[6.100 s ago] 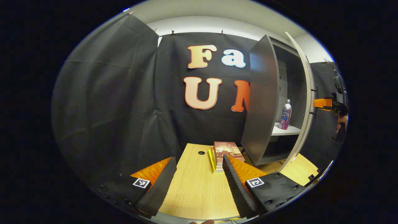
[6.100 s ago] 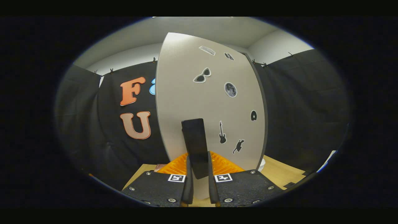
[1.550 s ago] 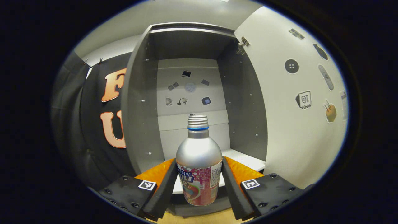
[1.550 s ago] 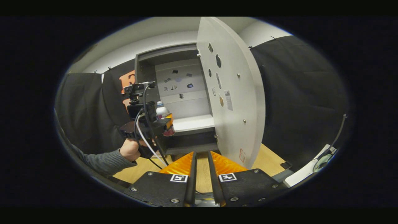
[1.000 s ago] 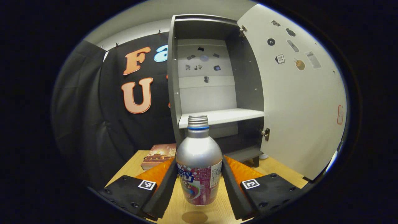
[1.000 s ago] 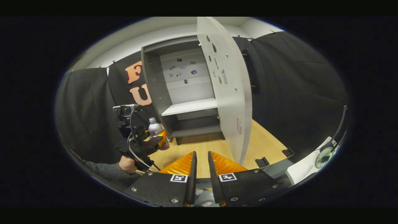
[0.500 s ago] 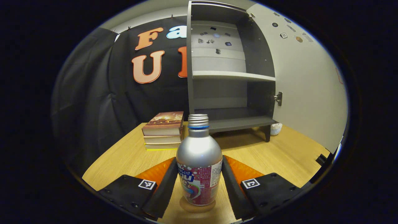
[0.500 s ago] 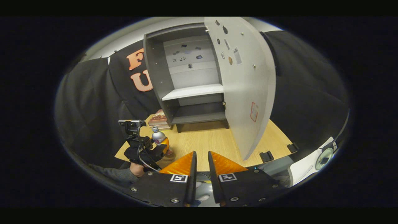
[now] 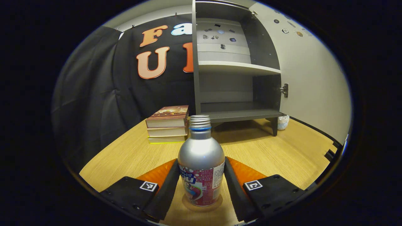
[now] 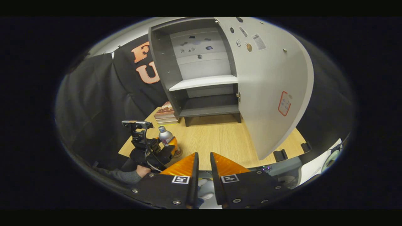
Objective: Open the cabinet door with the right hand, grasp the bottle in the cabinet with the left hand and place it on the coaster, then close the cabinet door with the right hand.
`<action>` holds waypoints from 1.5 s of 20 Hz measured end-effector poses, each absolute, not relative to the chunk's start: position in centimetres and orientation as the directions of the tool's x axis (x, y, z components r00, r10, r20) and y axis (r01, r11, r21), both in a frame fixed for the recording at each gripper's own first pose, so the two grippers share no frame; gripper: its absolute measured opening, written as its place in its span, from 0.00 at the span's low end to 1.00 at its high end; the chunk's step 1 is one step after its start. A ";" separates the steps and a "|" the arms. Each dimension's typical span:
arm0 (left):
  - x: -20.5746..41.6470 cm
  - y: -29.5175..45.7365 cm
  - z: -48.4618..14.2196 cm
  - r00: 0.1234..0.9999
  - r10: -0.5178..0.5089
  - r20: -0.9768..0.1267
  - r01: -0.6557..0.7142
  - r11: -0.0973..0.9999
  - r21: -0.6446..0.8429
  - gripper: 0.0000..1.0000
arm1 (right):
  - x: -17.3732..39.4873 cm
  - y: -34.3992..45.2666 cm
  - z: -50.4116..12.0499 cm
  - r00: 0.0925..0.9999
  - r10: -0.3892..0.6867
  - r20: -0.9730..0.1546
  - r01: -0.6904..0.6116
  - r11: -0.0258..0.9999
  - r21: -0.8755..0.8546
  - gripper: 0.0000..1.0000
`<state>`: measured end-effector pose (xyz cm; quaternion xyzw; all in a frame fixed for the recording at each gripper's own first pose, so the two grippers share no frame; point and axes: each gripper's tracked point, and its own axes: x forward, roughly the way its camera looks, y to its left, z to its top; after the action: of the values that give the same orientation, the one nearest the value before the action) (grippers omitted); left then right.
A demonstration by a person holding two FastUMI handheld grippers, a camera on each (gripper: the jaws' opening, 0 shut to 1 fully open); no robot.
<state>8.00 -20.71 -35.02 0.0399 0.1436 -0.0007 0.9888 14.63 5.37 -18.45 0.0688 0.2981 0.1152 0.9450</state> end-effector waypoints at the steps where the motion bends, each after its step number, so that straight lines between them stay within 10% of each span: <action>1: 7.5 -20.8 -34.9 0.959 0.012 -0.284 0.012 0.997 0.082 0.86 | 14.6 5.3 -18.6 0.796 0.258 -0.548 -0.173 0.964 0.203 0.22; 30: 3.0 -20.5 -23.4 0.980 0.048 -0.192 -0.024 0.992 0.126 0.98 | 11.3 3.8 -15.0 0.864 0.284 -0.416 -0.181 0.946 0.270 0.22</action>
<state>3.01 -20.54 -23.40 0.0614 0.0980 0.0179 0.9931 11.31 3.80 -14.99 0.1116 0.2312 0.1212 0.9589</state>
